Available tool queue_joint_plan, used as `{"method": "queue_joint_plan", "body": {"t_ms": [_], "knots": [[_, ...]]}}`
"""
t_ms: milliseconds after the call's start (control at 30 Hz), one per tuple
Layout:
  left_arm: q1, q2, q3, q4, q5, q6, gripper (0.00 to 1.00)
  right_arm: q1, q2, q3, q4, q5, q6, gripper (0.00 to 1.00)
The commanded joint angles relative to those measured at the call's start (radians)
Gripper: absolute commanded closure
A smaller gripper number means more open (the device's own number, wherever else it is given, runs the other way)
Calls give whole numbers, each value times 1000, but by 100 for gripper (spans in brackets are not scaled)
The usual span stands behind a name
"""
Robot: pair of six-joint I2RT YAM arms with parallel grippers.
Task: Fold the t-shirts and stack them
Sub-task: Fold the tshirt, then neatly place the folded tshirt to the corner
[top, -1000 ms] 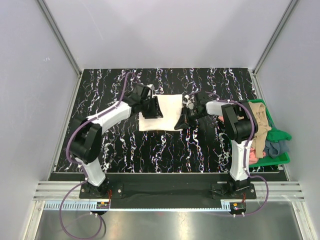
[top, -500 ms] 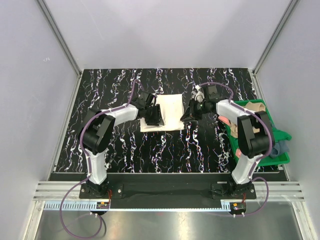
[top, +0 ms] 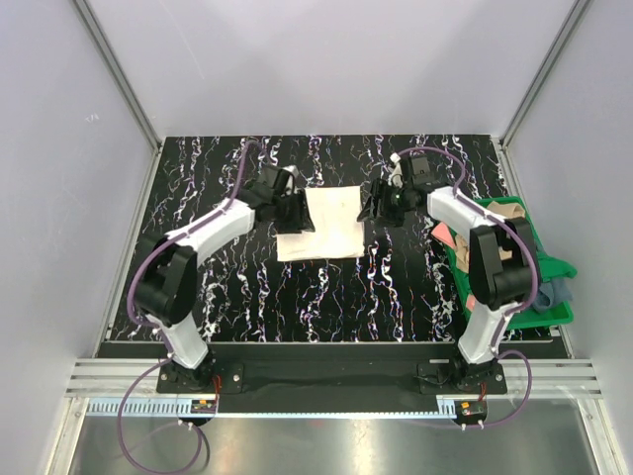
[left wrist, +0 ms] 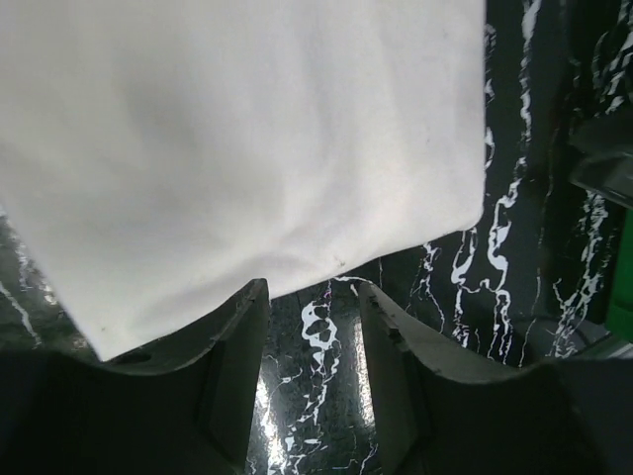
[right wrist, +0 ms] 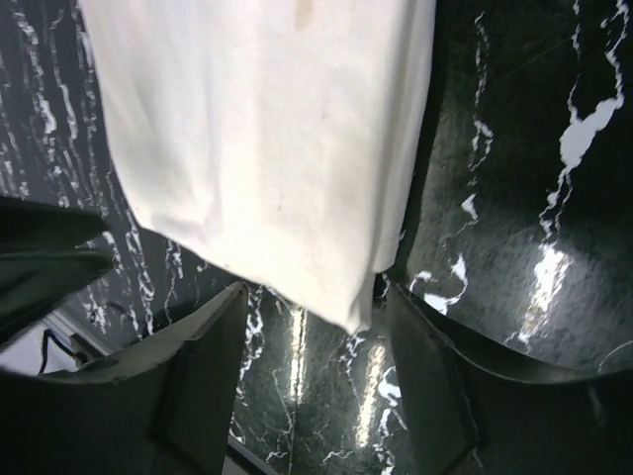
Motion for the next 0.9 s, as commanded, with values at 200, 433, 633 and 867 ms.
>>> {"method": "queue_joint_plan", "body": {"t_ms": [200, 433, 633, 867], "knots": [[198, -188, -168, -6, 170, 65, 55, -2, 192, 227, -25, 3, -141, 31], [207, -297, -118, -126, 186, 170, 54, -2, 304, 303, -52, -14, -142, 38], [239, -204, -127, -100, 133, 146, 51, -2, 329, 307, -49, 5, -124, 42], [258, -51, -66, 64, 124, 167, 47, -2, 301, 286, -56, 29, -115, 41]]}}
